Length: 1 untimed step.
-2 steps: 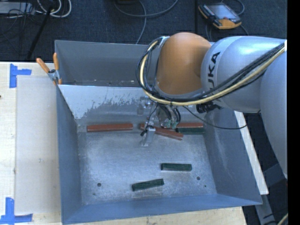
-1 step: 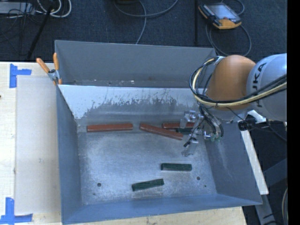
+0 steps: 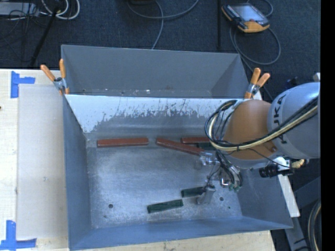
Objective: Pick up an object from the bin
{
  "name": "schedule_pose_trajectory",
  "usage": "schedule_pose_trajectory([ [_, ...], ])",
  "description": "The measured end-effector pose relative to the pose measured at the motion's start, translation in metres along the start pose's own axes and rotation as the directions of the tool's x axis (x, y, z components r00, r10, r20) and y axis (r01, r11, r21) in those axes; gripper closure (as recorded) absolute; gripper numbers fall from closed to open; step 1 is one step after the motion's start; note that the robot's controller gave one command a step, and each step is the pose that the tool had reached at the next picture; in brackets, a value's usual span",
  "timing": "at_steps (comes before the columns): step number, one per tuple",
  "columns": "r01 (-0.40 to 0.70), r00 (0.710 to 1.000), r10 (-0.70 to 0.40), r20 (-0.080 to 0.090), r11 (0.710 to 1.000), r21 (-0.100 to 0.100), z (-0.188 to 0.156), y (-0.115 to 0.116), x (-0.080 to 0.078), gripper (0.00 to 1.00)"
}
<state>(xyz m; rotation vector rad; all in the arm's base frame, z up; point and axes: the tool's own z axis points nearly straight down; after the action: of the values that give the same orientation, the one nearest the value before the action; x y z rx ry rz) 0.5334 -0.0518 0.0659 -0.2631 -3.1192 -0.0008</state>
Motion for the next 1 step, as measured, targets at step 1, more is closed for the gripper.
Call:
schedule_pose_trajectory([
  [1, -0.002, 1.0, 0.002, 0.01, 1.0, -0.001, -0.0037, 0.0003, -0.004, 1.0],
])
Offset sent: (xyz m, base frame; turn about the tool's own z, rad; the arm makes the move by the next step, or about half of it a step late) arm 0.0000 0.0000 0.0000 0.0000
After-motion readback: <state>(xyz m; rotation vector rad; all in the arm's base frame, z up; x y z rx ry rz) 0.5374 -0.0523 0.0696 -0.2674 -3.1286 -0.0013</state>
